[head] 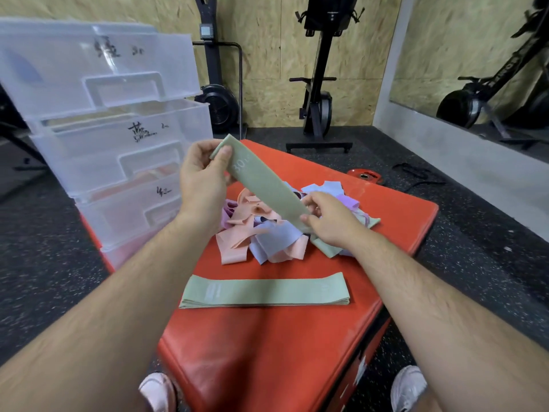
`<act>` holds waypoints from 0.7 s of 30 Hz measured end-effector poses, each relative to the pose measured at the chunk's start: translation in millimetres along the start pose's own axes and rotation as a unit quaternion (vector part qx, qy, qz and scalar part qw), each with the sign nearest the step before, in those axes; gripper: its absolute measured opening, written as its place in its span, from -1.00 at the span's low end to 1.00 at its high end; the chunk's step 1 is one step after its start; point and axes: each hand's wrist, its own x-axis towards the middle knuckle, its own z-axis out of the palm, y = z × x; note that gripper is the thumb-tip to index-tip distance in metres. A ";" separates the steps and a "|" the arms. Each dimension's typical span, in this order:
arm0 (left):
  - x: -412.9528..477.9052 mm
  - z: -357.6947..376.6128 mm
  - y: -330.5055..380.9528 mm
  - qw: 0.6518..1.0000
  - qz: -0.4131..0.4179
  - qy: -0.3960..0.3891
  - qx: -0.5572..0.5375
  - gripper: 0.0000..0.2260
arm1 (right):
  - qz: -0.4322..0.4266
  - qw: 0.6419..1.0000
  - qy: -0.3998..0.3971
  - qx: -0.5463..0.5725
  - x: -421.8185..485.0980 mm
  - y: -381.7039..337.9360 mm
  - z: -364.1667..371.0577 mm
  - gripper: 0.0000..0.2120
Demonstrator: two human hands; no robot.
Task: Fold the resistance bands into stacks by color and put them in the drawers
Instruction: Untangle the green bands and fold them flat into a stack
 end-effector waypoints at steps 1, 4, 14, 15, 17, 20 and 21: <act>0.4 -4.2 0.1 1.000 -0.005 0.005 0.004 -0.96 | 0.000 1.000 -0.003 -0.023 -0.8 1.4 2.8 -0.94; 3.5 -18.7 -3.0 0.999 -0.018 0.017 0.027 -0.92 | 0.017 0.999 0.017 -0.032 -2.9 1.1 0.1 -0.88; -3.7 -93.0 -24.1 0.932 -0.152 -0.065 0.322 -0.81 | 0.033 0.999 -0.020 -0.014 -31.6 8.1 -46.8 -0.89; -9.2 -99.4 -26.1 0.919 -0.162 -0.100 0.345 -0.76 | 0.032 0.999 -0.039 -0.022 -37.1 6.4 -46.3 -0.89; -20.8 -109.6 -27.4 0.880 -0.169 -0.164 0.413 -0.72 | 0.033 0.994 -0.083 -0.055 -46.7 4.6 -43.7 -0.88; -35.9 -121.2 -29.6 0.814 -0.144 -0.225 0.515 -0.76 | 0.040 0.984 -0.151 -0.091 -60.1 3.6 -34.0 -0.85; -40.4 -124.1 -31.6 0.797 -0.136 -0.239 0.537 -0.78 | 0.038 0.981 -0.164 -0.095 -63.8 2.7 -28.9 -0.86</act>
